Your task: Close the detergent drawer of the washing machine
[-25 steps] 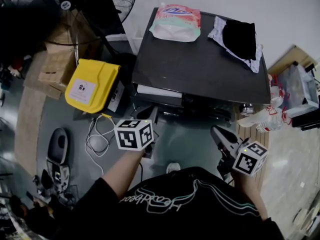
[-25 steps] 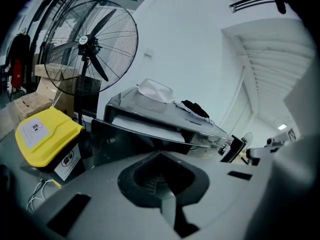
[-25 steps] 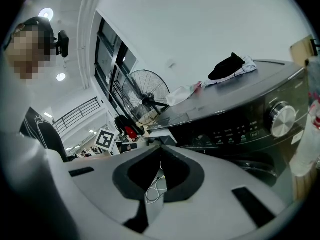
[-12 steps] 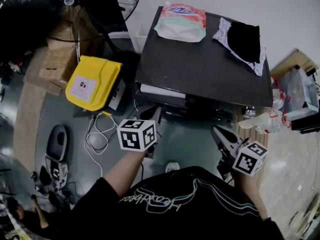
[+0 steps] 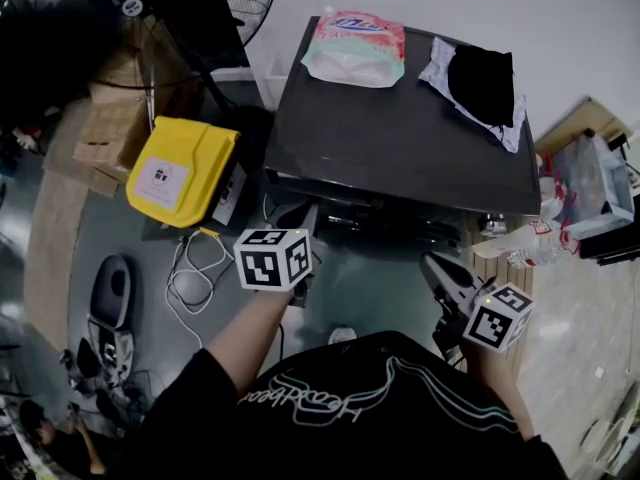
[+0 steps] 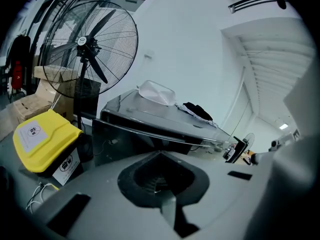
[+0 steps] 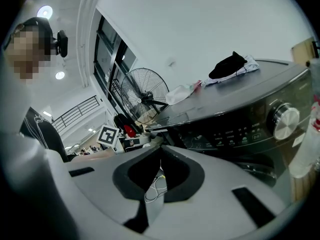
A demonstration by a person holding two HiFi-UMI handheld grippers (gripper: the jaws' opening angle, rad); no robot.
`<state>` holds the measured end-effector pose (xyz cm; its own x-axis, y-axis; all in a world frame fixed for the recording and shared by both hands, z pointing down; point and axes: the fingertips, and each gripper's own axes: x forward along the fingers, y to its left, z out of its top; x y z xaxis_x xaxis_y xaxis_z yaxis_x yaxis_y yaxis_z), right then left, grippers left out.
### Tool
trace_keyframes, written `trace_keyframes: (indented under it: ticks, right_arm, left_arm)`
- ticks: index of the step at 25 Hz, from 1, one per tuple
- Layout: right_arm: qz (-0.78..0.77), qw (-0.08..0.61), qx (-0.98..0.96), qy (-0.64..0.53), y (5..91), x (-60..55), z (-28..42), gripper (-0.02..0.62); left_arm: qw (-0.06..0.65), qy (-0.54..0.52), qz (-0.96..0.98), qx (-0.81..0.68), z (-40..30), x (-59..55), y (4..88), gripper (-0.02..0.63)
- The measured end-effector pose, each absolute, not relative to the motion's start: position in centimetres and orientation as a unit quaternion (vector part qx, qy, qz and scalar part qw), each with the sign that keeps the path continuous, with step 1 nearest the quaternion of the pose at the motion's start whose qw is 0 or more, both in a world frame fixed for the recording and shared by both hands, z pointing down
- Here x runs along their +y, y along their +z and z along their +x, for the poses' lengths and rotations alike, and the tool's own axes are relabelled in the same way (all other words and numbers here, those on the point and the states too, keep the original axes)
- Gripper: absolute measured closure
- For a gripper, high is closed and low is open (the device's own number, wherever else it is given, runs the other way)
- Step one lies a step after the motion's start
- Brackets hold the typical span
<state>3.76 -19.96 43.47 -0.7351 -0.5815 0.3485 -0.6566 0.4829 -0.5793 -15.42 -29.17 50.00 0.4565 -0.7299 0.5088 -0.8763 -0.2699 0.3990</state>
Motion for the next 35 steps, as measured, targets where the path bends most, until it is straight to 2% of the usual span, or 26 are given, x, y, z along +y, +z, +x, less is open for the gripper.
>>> trace_keyframes:
  ticks: [17,35]
  right_arm:
    - [0.372,0.043,-0.852,0.366,44.1,-20.6,5.4,0.568]
    - [0.368,0.050,-0.856,0.360,43.5,-19.3,5.7,0.568]
  left_arm:
    - [0.286,0.131,0.789,-0.527,-15.1,-30.6,50.1,0.583]
    - [0.281,0.147,0.786,-0.530,-15.0,-32.1,50.4,0.583]
